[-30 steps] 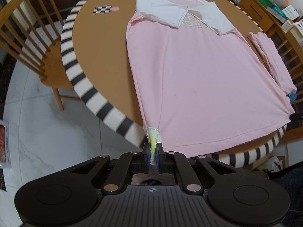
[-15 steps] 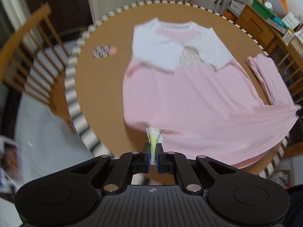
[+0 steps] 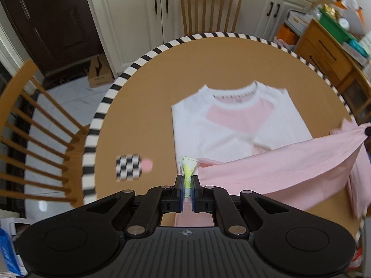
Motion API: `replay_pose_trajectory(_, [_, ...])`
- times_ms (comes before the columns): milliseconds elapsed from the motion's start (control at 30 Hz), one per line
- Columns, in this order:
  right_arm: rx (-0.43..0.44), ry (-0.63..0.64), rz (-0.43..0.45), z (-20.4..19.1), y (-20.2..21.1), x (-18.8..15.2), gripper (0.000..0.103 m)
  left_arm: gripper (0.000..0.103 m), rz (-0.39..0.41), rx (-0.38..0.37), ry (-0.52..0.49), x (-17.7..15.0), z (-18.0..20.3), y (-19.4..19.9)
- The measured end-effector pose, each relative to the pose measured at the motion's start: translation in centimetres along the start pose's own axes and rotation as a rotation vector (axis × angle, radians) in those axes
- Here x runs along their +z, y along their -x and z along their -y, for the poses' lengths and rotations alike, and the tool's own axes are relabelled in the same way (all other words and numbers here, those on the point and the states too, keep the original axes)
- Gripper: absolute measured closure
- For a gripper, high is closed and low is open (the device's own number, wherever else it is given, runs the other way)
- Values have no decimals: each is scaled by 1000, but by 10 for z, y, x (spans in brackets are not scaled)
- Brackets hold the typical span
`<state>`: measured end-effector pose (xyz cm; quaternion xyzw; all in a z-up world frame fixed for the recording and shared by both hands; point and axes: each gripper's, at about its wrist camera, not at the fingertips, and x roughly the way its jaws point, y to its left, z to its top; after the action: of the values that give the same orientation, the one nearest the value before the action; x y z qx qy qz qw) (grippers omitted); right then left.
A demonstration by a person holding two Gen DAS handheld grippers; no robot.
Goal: Fold clothes
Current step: 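Lift the pink hem with both grippers and fold it over toward the collar, then lay the hem down near the white collar and open both grippers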
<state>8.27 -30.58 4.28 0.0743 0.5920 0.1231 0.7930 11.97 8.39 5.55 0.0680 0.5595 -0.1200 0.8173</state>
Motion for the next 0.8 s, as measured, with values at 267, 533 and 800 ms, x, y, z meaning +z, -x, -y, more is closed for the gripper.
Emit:
replay_pose_trajectory(267, [-55,-101,-44,19,-58,66,96,97,-91,-49,76,64,-36,-80])
replay_pose_trajectory(533, [-48,-187,-89,41,-98,106,96,97,-145,-92,144,95,-66,-125])
replay_pose_trajectory(800, [-62,-276,-164,60,-149,126,90,95,-227,-108,240,109,-85,-174])
